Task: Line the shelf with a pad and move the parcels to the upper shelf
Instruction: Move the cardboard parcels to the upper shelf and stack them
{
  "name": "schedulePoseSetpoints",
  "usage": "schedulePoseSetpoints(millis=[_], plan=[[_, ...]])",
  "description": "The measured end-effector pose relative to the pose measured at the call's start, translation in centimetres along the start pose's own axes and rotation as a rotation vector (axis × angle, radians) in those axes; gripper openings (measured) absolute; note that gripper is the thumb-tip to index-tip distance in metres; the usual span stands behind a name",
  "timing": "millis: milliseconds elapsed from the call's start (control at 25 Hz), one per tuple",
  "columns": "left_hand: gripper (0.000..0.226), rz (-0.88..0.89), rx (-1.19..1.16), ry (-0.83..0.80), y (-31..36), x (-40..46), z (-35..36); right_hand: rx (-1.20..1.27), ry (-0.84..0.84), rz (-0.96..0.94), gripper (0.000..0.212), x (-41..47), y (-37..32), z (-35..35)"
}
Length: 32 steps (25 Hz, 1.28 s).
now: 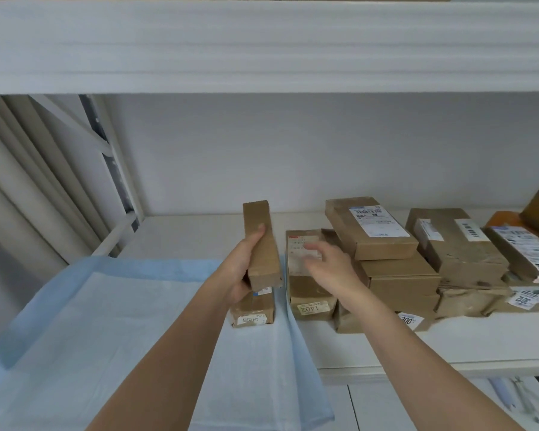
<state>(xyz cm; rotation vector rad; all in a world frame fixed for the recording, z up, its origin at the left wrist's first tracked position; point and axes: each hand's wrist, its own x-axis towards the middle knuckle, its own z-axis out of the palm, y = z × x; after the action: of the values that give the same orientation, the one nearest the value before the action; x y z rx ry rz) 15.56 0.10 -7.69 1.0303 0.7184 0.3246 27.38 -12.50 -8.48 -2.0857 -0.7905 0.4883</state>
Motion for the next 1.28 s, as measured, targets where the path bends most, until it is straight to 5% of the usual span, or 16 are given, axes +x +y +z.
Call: schedulePoseSetpoints(millis=[120,360,560,760,920,1080,1280], plan=[[0.044,-0.017,-0.134,0.089,-0.1,-0.1,-0.9,-0.328,-0.052,0.133,0.069,-0.2,0.7,1.5],[0.040,-0.009,-0.222,0.072,-0.6,-0.3,-2.4,-0.493,-0.022,0.171,0.098,-0.3,2.5,4.4],[0.045,-0.004,-0.253,0.076,-1.1,-0.3,-3.8,-0.513,0.019,0.171,0.081,-0.1,2.1,3.9],[0.086,-0.007,-0.233,0.096,-1.2,-0.1,-4.8,-0.476,0.113,0.100,0.076,0.0,0.1,2.6],[0.073,0.001,-0.221,0.112,-0.3,-0.5,-5.5,0.106,0.066,-0.012,0.068,0.3,-1.3,0.7],[0.048,0.042,-0.363,0.115,0.6,-1.0,-5.8,0.767,-0.051,0.060,0.029,0.3,-0.7,0.4],[0.049,0.060,-0.530,0.056,0.4,-1.3,-6.6,1.243,-0.193,0.294,0.046,0.2,0.5,0.5]])
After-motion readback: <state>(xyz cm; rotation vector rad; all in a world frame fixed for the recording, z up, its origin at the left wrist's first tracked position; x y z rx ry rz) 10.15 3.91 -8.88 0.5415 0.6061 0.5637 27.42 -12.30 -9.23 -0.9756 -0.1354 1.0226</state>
